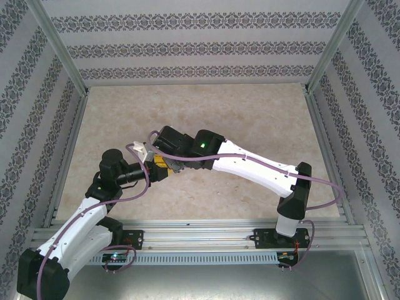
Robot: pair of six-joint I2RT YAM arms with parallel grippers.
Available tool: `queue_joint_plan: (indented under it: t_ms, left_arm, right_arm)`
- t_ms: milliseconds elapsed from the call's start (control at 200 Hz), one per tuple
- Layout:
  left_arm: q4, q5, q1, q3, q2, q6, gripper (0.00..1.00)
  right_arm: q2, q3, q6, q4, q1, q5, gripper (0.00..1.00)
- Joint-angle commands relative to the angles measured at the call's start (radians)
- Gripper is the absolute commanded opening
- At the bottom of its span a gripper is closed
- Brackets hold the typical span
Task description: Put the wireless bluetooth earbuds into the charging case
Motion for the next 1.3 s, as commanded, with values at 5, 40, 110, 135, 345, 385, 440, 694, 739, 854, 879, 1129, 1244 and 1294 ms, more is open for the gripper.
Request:
queue_joint_plan:
  t_ms: [5, 40, 110, 135, 345, 385, 440, 694, 739, 854, 879, 1129, 1244, 1294]
  left_arm:
    - [0.024, 0.014, -0.011, 0.016, -0.017, 0.001, 0.2]
    - [0.024, 0.013, -0.009, 0.016, -0.019, 0.001, 0.21]
    - [0.023, 0.014, -0.01, 0.016, -0.02, 0.001, 0.2]
    - [0.022, 0.014, -0.009, 0.016, -0.022, 0.001, 0.2]
    - [0.017, 0.029, -0.009, 0.033, -0.019, 0.011, 0.2]
    - [0.017, 0.038, -0.01, 0.037, -0.017, 0.016, 0.21]
    - [0.017, 0.053, -0.01, 0.044, -0.012, 0.021, 0.21]
    - [0.109, 0.167, -0.01, 0.056, 0.013, 0.005, 0.25]
    - [0.13, 0.182, -0.011, 0.056, 0.018, -0.001, 0.25]
    - [0.176, 0.208, -0.011, 0.058, 0.028, -0.014, 0.25]
    - [0.184, 0.209, -0.011, 0.059, 0.031, -0.017, 0.26]
    - [0.199, 0.183, -0.011, 0.077, 0.057, -0.022, 0.25]
    - [0.225, 0.168, -0.011, 0.08, 0.075, -0.04, 0.25]
    - [0.234, 0.164, -0.012, 0.081, 0.083, -0.047, 0.25]
  right_arm:
    - [-0.012, 0.033, 0.024, -0.009, 0.009, -0.026, 0.3]
    - [-0.016, 0.033, 0.028, -0.011, 0.007, -0.024, 0.3]
    - [-0.026, 0.046, 0.036, -0.022, 0.007, -0.016, 0.3]
    - [-0.031, 0.052, 0.039, -0.027, 0.006, -0.013, 0.3]
    - [-0.115, 0.061, 0.051, -0.004, 0.0, -0.001, 0.34]
    - [-0.136, 0.045, 0.056, 0.016, -0.009, -0.013, 0.35]
    - [-0.167, 0.01, 0.069, 0.054, -0.033, -0.044, 0.35]
    - [-0.272, -0.177, 0.206, 0.253, -0.199, -0.267, 0.41]
    - [-0.275, -0.197, 0.227, 0.281, -0.222, -0.297, 0.41]
    - [-0.256, -0.211, 0.251, 0.314, -0.256, -0.353, 0.42]
    - [-0.25, -0.21, 0.255, 0.318, -0.26, -0.365, 0.42]
    - [-0.203, -0.225, 0.286, 0.357, -0.266, -0.5, 0.43]
    - [-0.236, -0.296, 0.317, 0.399, -0.266, -0.519, 0.43]
    - [-0.26, -0.333, 0.332, 0.417, -0.266, -0.519, 0.43]
